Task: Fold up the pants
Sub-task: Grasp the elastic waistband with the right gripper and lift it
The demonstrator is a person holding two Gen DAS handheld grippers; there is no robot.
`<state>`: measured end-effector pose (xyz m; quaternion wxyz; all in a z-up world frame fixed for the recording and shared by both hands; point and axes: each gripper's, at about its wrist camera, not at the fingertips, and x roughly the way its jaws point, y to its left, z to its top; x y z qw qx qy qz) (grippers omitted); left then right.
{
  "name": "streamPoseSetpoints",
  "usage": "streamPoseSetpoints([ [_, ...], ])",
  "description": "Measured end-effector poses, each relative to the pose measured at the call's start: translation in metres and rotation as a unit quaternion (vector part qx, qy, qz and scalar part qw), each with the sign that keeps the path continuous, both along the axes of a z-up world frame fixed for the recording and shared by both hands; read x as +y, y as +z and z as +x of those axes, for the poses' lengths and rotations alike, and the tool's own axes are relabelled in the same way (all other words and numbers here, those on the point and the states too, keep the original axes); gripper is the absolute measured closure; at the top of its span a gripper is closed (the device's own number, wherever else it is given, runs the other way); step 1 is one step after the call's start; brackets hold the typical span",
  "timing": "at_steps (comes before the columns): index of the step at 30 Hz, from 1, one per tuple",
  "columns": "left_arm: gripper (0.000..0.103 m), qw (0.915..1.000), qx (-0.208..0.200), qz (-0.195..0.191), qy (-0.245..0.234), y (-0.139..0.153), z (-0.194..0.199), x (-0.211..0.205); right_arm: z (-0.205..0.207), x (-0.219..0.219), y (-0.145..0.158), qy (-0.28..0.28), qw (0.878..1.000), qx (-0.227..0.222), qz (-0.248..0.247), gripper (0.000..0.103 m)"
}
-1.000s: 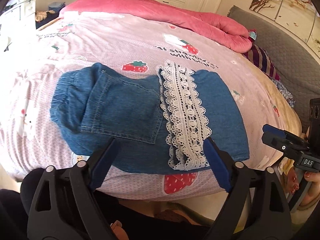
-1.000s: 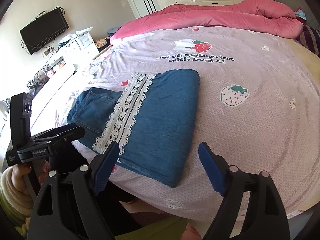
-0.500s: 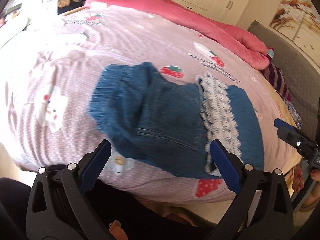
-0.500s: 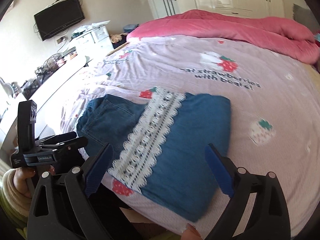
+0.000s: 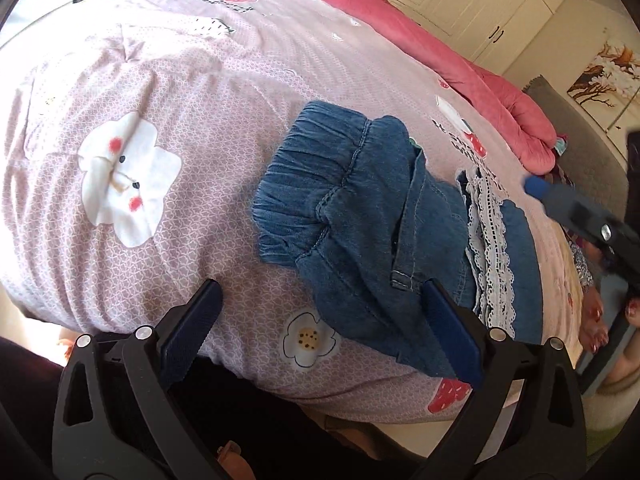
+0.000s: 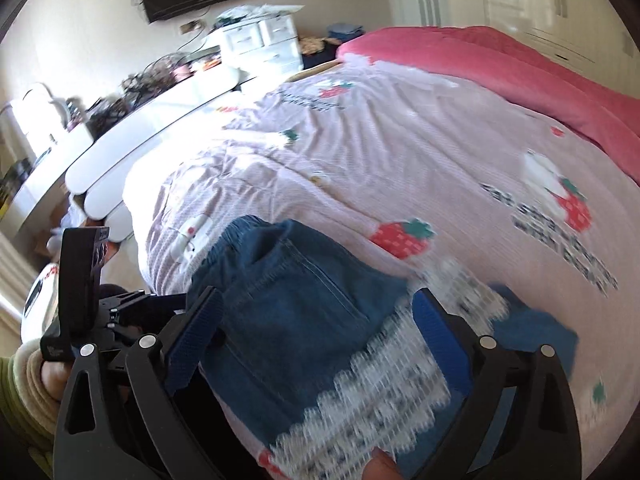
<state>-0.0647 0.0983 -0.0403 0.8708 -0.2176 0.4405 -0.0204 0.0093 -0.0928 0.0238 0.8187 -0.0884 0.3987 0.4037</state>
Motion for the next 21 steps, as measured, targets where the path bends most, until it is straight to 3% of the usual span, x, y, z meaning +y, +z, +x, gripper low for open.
streamPoseSetpoints([
  [7,0.01,0.9999,0.001,-0.012,-0.006,-0.005,0.005,-0.001,0.044,0.06,-0.024,0.064,0.995,0.08,-0.007,0.008],
  [17,0.01,0.9997,0.004,-0.023,-0.013,-0.008,0.01,-0.002,0.06,0.119,-0.049,0.144,0.98,0.13,-0.055,0.008],
  [18,0.01,0.9996,0.004,-0.024,-0.013,-0.008,0.011,-0.002,0.06,0.122,-0.053,0.147,0.979,0.131,-0.063,0.011],
  [19,0.01,0.9995,0.003,-0.027,-0.014,-0.008,0.012,-0.002,0.059,0.124,-0.059,0.151,0.977,0.136,-0.068,0.03],
  [21,0.01,0.9993,0.001,-0.036,-0.012,-0.008,0.016,-0.001,0.059,0.122,-0.064,0.147,0.977,0.134,-0.07,0.041],
])
